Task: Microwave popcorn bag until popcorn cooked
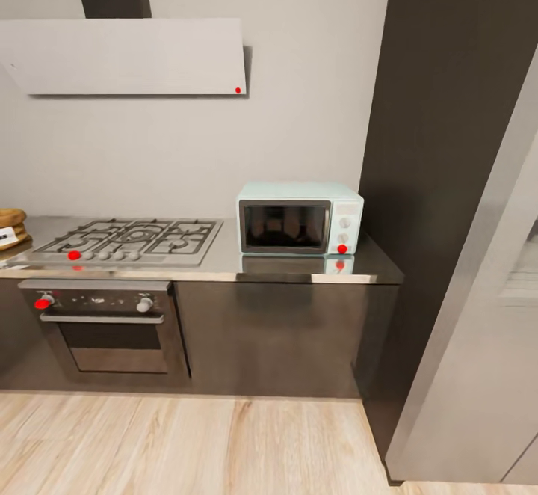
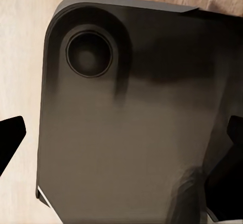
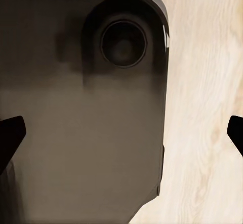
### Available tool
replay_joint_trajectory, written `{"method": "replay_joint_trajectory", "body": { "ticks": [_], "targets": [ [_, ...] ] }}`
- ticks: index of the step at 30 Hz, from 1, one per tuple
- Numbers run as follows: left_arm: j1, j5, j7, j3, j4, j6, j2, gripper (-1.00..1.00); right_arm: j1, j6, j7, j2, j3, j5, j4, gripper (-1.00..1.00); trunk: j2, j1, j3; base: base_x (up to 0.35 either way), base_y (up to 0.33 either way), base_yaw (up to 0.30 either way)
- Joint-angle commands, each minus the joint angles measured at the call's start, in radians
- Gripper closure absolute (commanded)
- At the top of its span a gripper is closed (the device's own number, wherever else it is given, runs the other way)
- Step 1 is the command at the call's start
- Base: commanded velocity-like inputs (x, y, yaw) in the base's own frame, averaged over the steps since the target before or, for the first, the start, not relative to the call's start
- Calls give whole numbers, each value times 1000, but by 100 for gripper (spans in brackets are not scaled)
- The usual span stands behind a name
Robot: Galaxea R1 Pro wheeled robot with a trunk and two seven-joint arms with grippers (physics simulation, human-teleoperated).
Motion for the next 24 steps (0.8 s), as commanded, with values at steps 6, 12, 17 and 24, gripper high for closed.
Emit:
{"method": "replay_joint_trajectory", "body": {
  "ticks": [6, 12, 17, 24],
  "targets": [
    [0, 5, 0, -1, 0, -2, 1, -100, 0, -4, 0, 0, 0, 0, 0, -100, 0, 0, -1, 263, 0, 0],
    [0, 6, 0, -1, 0, -3, 1, -100, 0, -13, 0, 0, 0, -1, 0, -100, 0, 0, -1, 294, 0, 0],
    [0, 6, 0, -1, 0, -4, 1, -100, 0, -16, 0, 0, 0, -1, 0, -100, 0, 0, -1, 217, 0, 0],
    [0, 6, 0, -1, 0, -4, 1, -100, 0, -16, 0, 1, 0, -4, 0, -100, 0, 0, -1, 194, 0, -23]
  ]
}}
